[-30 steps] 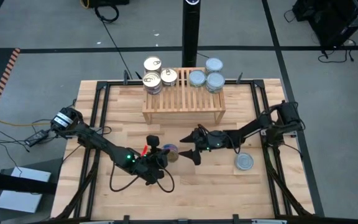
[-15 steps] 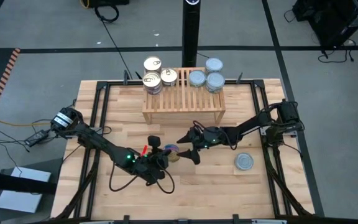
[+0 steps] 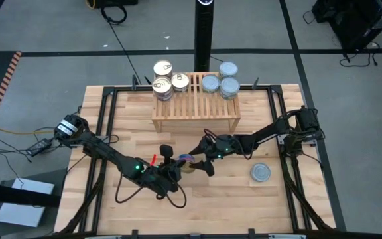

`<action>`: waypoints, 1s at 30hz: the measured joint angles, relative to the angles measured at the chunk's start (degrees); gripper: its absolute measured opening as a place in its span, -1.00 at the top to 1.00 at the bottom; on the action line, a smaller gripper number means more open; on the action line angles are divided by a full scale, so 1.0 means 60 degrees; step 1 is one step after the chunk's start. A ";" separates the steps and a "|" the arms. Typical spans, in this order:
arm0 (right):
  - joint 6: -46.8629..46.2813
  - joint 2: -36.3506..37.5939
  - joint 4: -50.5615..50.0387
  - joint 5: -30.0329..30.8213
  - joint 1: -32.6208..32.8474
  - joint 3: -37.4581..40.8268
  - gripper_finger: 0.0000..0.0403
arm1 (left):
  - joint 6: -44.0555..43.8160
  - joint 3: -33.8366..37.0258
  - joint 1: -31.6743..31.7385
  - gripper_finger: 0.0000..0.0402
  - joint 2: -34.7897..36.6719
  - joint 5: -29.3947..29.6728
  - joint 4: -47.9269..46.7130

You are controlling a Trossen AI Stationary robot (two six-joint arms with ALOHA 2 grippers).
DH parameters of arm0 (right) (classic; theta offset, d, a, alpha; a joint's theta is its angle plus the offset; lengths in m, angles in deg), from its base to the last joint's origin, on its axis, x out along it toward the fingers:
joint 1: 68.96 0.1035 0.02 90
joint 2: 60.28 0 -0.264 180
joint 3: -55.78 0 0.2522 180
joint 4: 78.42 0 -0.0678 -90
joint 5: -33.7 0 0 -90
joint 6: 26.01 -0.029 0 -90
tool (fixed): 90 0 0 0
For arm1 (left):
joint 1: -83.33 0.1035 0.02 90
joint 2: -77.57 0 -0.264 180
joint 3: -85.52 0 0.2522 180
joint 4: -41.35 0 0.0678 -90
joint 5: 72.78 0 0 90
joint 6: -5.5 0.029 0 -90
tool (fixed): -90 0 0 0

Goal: Stack canned seafood by type on shelf
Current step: Stack the blue-pink tuna can on top of the other blue tuna can on the shelf

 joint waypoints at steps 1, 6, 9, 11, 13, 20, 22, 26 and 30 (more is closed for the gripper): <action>0.0000 0.0000 0.0047 -0.0078 0.0000 0.0000 -0.73 | 0.0059 0.0000 0.0005 1.00 0.0000 0.0002 0.0041; 0.0029 0.0000 0.0085 -0.0162 0.0000 -0.0004 -0.57 | 0.0114 0.0000 0.0007 1.00 0.0000 0.0111 0.0151; 0.0033 0.0000 0.0115 -0.0231 0.0000 -0.0004 -0.39 | 0.0111 0.0000 0.0011 1.00 0.0000 0.0115 0.0151; 0.0034 0.0000 0.0173 -0.0312 0.0000 -0.0004 -0.24 | 0.0112 0.0000 0.0011 1.00 0.0000 0.0132 0.0151; 0.0073 0.0000 0.0228 -0.0346 0.0000 -0.0004 -0.08 | 0.0111 0.0000 0.0007 1.00 0.0000 0.0133 0.0154; 0.0273 -0.0004 0.0323 -0.0372 0.0000 -0.0004 -0.01 | 0.0045 0.0000 0.0007 0.98 0.0000 0.0181 0.0154; 0.0266 -0.0004 0.0335 -0.0384 0.0000 -0.0004 -0.01 | 0.0088 0.0000 0.0007 0.94 0.0000 0.0216 0.0151; 0.0184 -0.0004 0.0385 -0.0450 0.0004 -0.0004 -0.01 | 0.0299 0.0000 -0.0079 0.83 0.0092 0.0380 0.0049; 0.0029 -0.0004 0.0506 -0.0532 0.0010 -0.0001 -0.01 | 0.0332 0.0000 -0.0426 0.70 0.0259 0.1708 -0.0437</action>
